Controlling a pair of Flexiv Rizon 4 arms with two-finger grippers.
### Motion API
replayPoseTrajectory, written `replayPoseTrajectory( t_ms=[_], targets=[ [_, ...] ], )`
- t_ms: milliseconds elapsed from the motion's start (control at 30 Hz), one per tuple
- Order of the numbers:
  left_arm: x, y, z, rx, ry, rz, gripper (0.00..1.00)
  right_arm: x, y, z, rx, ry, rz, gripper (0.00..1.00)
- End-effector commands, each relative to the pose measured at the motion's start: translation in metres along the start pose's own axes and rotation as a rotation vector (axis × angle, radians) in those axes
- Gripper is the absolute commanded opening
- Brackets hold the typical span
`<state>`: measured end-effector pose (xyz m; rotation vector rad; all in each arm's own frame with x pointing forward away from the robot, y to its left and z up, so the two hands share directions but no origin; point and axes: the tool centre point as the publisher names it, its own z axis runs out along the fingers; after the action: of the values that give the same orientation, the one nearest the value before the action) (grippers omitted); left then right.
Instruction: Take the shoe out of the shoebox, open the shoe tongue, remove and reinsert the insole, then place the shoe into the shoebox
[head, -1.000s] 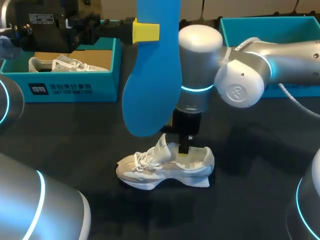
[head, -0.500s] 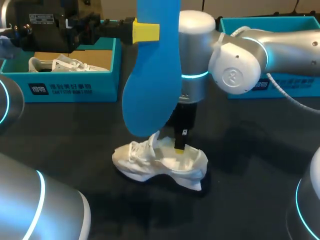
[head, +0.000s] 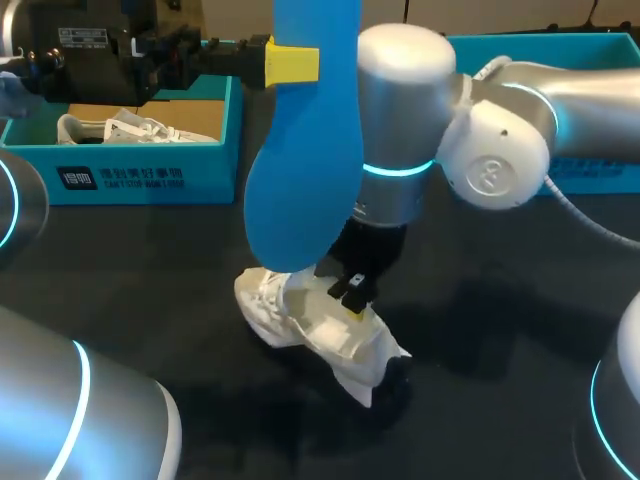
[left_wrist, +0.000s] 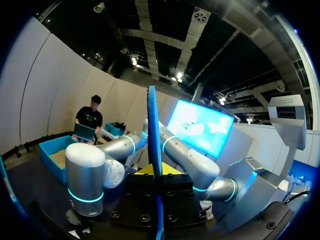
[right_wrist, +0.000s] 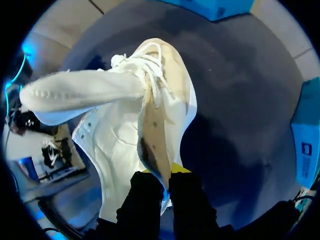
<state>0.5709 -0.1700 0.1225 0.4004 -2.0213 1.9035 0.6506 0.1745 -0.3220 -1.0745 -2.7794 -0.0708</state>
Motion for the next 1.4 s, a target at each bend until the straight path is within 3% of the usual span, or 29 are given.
replayPoseTrajectory(
  t_ms=[33, 167, 233, 400, 733, 967, 1400],
  targets=[
    [-0.002, -0.002, 0.002, -0.003, 0.002, 0.000, 0.00, 0.002, -0.008, -0.002, -0.051, -0.022, 0.072, 0.00],
    [-0.002, -0.002, 0.002, -0.003, 0.002, 0.000, 0.00, 0.002, -0.008, -0.002, -0.051, -0.022, 0.072, 0.00],
    [-0.002, -0.002, 0.002, -0.003, 0.002, 0.000, 0.00, 0.003, -0.010, -0.006, -0.144, 0.008, 0.140, 0.00],
    [-0.002, -0.002, 0.002, -0.003, 0.002, 0.000, 0.00, 0.013, -0.011, -0.003, -0.213, 0.046, 0.376, 0.00],
    [-0.002, -0.002, 0.002, -0.003, 0.002, 0.000, 0.00, 0.019, -0.015, 0.010, -0.263, 0.091, 0.658, 0.00],
    [-0.002, -0.002, 0.002, -0.003, 0.002, 0.000, 0.00, 0.013, -0.015, 0.022, -0.290, 0.140, 0.668, 0.00],
    [-0.002, -0.002, 0.002, -0.003, 0.002, 0.000, 0.00, 0.001, -0.013, 0.045, -0.267, 0.235, 0.627, 0.00]
  ],
)
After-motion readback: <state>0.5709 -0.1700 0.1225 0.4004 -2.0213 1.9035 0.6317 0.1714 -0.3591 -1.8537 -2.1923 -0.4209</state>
